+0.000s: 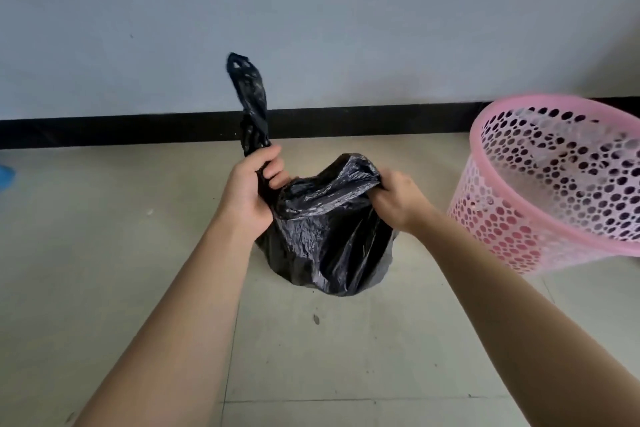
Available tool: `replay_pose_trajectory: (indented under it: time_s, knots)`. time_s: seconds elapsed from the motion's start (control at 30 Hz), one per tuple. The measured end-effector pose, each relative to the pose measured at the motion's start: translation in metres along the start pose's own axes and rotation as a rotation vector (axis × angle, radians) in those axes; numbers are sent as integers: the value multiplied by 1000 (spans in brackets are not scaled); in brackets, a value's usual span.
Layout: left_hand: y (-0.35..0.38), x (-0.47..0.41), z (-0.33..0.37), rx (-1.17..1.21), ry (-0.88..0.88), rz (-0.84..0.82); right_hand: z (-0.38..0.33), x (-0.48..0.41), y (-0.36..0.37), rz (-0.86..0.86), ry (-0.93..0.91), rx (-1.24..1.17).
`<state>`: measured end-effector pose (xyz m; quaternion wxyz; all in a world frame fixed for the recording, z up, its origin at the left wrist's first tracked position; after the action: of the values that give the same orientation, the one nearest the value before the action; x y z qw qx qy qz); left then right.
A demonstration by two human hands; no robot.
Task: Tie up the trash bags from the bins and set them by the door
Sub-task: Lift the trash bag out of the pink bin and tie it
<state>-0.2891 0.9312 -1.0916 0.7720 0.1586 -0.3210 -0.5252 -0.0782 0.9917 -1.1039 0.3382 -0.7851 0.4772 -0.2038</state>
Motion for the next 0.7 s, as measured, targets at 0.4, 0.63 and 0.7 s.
replay_pose_trajectory:
  time_s: [0.4, 0.63, 0.7]
  knots:
    - [-4, 11, -27, -788, 23, -233, -2, -3, 13, -126, 100, 229]
    - [2, 6, -36, -426, -264, -127, 7, 4, 28, -167, -18, 311]
    - [4, 7, -38, -304, -277, -185, 12, 3, 25, -215, 31, 177]
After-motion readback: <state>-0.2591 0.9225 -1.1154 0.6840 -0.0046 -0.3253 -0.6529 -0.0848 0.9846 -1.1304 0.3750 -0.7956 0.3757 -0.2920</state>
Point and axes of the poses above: each hand's wrist, its own x-axis away from the middle knuckle, its own y-axis out of the palm, z = x × y, the point moved 2 cm from there along -x, towards the middle knuckle, and after that the axes turned 2 degrees about z, right-handed, at the moved point
